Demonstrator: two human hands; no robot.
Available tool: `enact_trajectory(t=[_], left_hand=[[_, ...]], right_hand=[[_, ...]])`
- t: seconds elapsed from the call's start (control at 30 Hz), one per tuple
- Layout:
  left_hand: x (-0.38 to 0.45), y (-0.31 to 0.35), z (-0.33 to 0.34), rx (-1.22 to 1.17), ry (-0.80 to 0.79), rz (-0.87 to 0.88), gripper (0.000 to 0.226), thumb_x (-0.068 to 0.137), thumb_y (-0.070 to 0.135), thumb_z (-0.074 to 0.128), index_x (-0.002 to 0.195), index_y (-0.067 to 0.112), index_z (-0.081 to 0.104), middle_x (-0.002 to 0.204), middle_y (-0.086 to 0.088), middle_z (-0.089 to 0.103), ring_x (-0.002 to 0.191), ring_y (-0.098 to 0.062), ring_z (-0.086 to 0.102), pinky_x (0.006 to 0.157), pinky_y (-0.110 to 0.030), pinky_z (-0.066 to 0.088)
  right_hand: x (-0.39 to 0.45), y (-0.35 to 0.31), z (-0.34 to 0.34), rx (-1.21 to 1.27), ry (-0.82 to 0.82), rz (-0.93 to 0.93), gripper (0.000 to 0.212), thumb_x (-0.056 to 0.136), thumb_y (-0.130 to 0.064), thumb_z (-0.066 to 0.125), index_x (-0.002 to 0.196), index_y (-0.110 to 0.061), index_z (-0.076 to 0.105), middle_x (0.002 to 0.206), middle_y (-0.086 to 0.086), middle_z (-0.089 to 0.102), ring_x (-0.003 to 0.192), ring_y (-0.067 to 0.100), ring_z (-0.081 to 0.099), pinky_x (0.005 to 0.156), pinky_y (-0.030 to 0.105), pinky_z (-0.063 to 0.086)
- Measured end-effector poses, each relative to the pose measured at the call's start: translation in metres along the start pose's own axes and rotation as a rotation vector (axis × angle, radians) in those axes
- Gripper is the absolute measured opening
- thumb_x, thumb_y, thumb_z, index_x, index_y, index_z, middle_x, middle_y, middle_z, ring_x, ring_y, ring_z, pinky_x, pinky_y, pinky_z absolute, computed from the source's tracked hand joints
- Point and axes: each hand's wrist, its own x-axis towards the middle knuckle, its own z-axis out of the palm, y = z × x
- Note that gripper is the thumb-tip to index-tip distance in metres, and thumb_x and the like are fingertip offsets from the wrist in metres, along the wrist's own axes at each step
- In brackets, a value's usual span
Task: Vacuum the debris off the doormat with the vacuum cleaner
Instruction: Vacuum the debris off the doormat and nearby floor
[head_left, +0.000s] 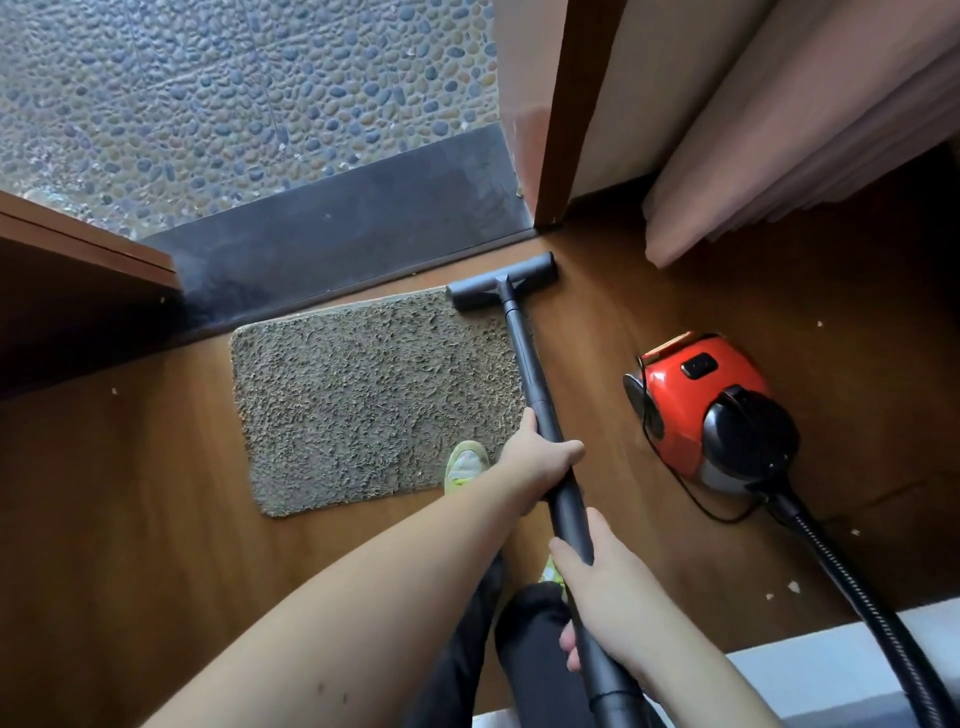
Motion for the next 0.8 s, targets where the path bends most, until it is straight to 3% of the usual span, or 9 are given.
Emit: enact_trajectory(t=[0.1, 0.2, 0.27, 0.4, 0.5, 0.63, 0.73, 0.8], left_hand=[[0.016, -0.016, 0.001, -0.017, 0.0, -0.019, 0.101, 0.045, 0.043, 0.066, 0.139, 0.047, 0.028, 0.113, -0.015, 0.063, 0.088, -0.042, 0.071, 0.072, -0.054, 0.06], [0.004, -0.001, -0.008, 0.007, -0.008, 0.01, 0.094, 0.048, 0.041, 0.065, 0.137, 0.042, 0.033, 0.111, -0.015, 0.064, 0.083, -0.04, 0.071, 0.068, -0.05, 0.061], [0.002, 0.013, -0.016, 0.035, 0.008, 0.049, 0.083, 0.057, 0.037, 0.064, 0.136, 0.031, 0.036, 0.107, -0.011, 0.064, 0.079, -0.035, 0.072, 0.062, -0.04, 0.061], [0.007, 0.038, -0.029, 0.054, 0.052, 0.098, 0.061, 0.062, 0.032, 0.065, 0.117, 0.019, 0.043, 0.103, -0.016, 0.062, 0.081, -0.036, 0.069, 0.067, -0.049, 0.061], [0.003, 0.047, -0.032, 0.028, 0.037, 0.103, 0.059, 0.065, 0.026, 0.066, 0.118, 0.012, 0.044, 0.102, -0.019, 0.059, 0.075, -0.031, 0.062, 0.065, -0.047, 0.061], [-0.012, 0.038, -0.021, -0.031, 0.045, 0.118, 0.035, 0.074, 0.018, 0.064, 0.103, 0.014, 0.044, 0.089, -0.013, 0.056, 0.07, -0.03, 0.06, 0.065, -0.044, 0.059], [-0.025, 0.02, -0.007, 0.066, 0.089, 0.123, 0.055, 0.07, 0.03, 0.064, 0.12, 0.016, 0.046, 0.097, -0.01, 0.062, 0.08, -0.03, 0.065, 0.064, -0.033, 0.057], [-0.033, 0.005, 0.004, 0.123, 0.091, 0.113, 0.066, 0.074, 0.033, 0.064, 0.133, 0.019, 0.04, 0.107, -0.009, 0.062, 0.091, -0.029, 0.065, 0.067, -0.029, 0.054]], right_hand=[[0.001, 0.002, 0.008, -0.015, -0.001, -0.016, 0.044, 0.1, -0.028, 0.043, 0.141, -0.032, 0.027, 0.061, 0.012, 0.056, 0.04, 0.026, 0.058, 0.043, 0.035, 0.055], [0.007, -0.003, 0.01, 0.013, -0.014, -0.036, 0.043, 0.1, -0.027, 0.043, 0.14, -0.032, 0.029, 0.055, 0.011, 0.054, 0.041, 0.028, 0.058, 0.043, 0.035, 0.054], [0.013, -0.011, 0.007, 0.042, -0.017, -0.058, 0.036, 0.1, -0.026, 0.043, 0.135, -0.028, 0.035, 0.058, 0.011, 0.053, 0.041, 0.027, 0.057, 0.04, 0.032, 0.051], [0.027, -0.03, -0.002, 0.131, -0.055, -0.092, 0.018, 0.101, -0.023, 0.044, 0.119, -0.024, 0.046, 0.071, 0.011, 0.049, 0.039, 0.021, 0.055, 0.037, 0.026, 0.046], [0.024, -0.037, -0.004, 0.179, -0.073, -0.097, 0.01, 0.102, -0.023, 0.044, 0.11, -0.021, 0.048, 0.073, 0.012, 0.048, 0.038, 0.019, 0.053, 0.036, 0.024, 0.045], [0.005, -0.026, -0.011, 0.193, -0.096, -0.117, 0.007, 0.101, -0.022, 0.045, 0.105, -0.019, 0.049, 0.072, 0.013, 0.048, 0.039, 0.021, 0.053, 0.037, 0.027, 0.048], [-0.012, -0.003, -0.019, 0.158, -0.124, -0.128, 0.008, 0.101, -0.022, 0.046, 0.107, -0.02, 0.05, 0.07, 0.011, 0.048, 0.041, 0.023, 0.053, 0.04, 0.03, 0.05], [-0.023, 0.013, -0.023, 0.119, -0.115, -0.13, 0.011, 0.1, -0.024, 0.048, 0.107, -0.032, 0.052, 0.068, 0.011, 0.05, 0.044, 0.026, 0.056, 0.042, 0.033, 0.051]])
